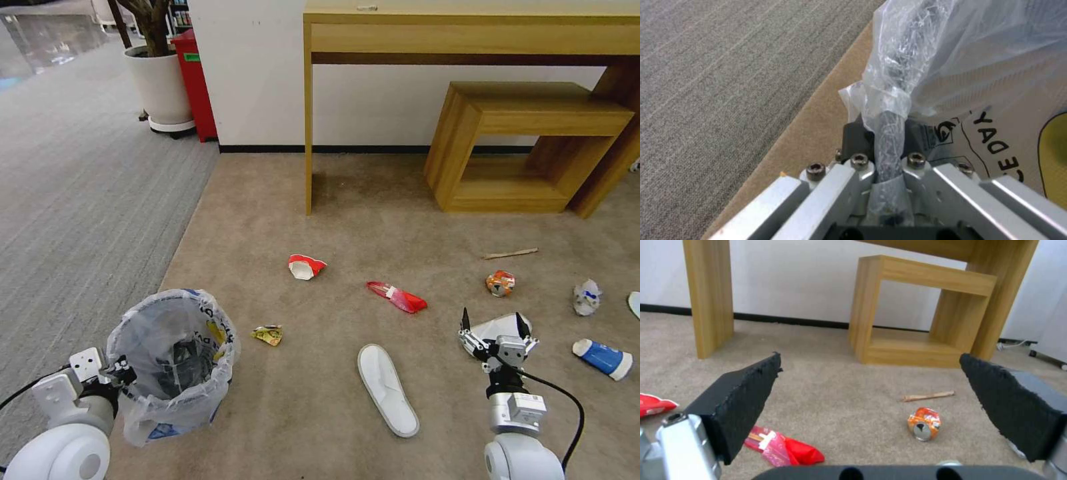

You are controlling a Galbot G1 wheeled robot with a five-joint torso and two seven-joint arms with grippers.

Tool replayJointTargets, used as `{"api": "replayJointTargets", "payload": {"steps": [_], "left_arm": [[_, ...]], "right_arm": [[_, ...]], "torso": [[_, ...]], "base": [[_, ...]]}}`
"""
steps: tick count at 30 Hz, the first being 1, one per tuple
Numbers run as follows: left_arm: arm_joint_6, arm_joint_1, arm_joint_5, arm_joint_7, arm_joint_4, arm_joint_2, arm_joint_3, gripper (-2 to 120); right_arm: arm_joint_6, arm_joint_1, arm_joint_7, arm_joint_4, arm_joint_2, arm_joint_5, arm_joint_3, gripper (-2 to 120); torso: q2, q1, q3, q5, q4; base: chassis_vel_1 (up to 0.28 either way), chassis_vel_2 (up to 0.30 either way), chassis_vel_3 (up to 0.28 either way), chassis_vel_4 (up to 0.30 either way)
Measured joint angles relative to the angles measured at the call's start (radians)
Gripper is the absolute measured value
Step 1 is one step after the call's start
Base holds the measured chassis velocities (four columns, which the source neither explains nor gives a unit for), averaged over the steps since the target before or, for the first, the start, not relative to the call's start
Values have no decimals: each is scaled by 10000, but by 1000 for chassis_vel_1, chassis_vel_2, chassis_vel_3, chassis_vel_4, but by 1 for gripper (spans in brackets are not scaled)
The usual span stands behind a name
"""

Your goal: Pick up the trash bin and place the garbage on the floor into it.

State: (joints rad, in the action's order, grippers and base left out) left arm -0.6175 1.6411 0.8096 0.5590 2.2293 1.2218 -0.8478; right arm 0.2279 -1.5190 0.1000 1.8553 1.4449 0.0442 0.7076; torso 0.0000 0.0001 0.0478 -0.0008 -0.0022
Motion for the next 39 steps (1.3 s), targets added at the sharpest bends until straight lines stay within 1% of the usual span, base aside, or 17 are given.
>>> {"api": "replayJointTargets", "payload": {"steps": [9,20,39], "left_arm": [[-54,-225,384,88,-153,-249,-117,0],[-69,-364,555,103,-243,-519,-119,0],[-60,-482,568,55,-286,-571,-23,0]], "right_arm": [[17,-34,-12,-18,-23,35,-63,100],[42,-70,-84,13,30,40,-63,100],[35,-233,-194,103,151,-104,-233,100]], "torso": [[0,0,0,-1,-1],[0,0,0,0,-1],[0,0,0,0,0]], "base": [[0,0,0,0],[0,0,0,0],[0,0,0,0]]}}
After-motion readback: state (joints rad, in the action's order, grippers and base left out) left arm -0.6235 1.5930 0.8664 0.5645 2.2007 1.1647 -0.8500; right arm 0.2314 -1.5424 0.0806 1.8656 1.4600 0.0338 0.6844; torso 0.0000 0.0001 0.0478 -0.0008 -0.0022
